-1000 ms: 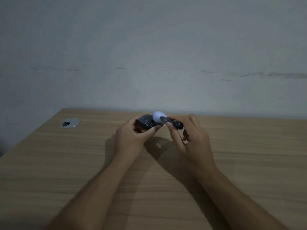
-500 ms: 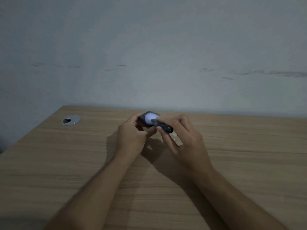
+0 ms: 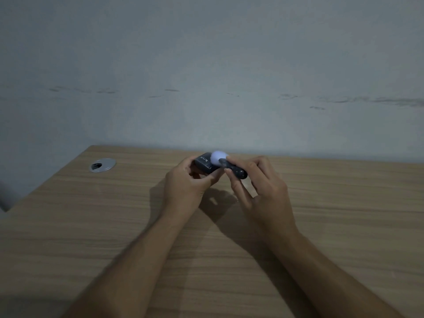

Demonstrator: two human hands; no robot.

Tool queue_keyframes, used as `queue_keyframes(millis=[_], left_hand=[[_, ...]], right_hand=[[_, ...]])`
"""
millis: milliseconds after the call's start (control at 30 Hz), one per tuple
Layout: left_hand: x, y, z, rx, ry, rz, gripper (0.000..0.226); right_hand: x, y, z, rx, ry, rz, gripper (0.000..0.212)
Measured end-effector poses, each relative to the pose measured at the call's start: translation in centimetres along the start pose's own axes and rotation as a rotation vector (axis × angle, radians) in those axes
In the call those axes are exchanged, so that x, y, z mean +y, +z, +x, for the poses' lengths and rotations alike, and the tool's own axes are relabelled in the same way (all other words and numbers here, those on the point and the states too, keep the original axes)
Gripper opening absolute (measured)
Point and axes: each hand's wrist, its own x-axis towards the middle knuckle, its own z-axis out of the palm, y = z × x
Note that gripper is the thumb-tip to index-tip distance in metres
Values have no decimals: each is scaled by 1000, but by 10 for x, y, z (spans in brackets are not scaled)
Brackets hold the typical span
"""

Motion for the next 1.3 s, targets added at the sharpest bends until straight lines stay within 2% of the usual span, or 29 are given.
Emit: queue_keyframes(millis=[167, 367, 567, 700, 833, 933, 1067, 1167, 1300], left_hand=[[-2, -1, 2, 0, -28, 23, 31], [2, 0, 0, 7, -17, -6, 34], [-1, -1, 3, -6, -16, 15, 25], [0, 0, 1, -4, -37, -22, 28], [-3, -1, 3, 3, -35, 6, 30], [0, -1, 1, 0, -32, 5, 32], [1, -2, 2, 4, -42, 18, 33], [3, -2, 0, 4, -47, -14, 35], [2, -2, 0, -5, -32, -2, 39]], right_hand=[[-3, 0, -1, -18, -38, -25, 34], [0, 0, 0, 6, 4, -26, 33], [-5, 2, -2, -52, -40, -27, 33], [-2, 1, -1, -17, -14, -34, 34], [-5, 1, -3, -59, -50, -43, 35], [-2, 2, -2, -49, 3, -66, 39], [-6, 0, -2, -84, -69, -61, 38], [-3, 1, -1, -54, -17, -91, 39], [-3, -3, 0, -80, -53, -16, 33]])
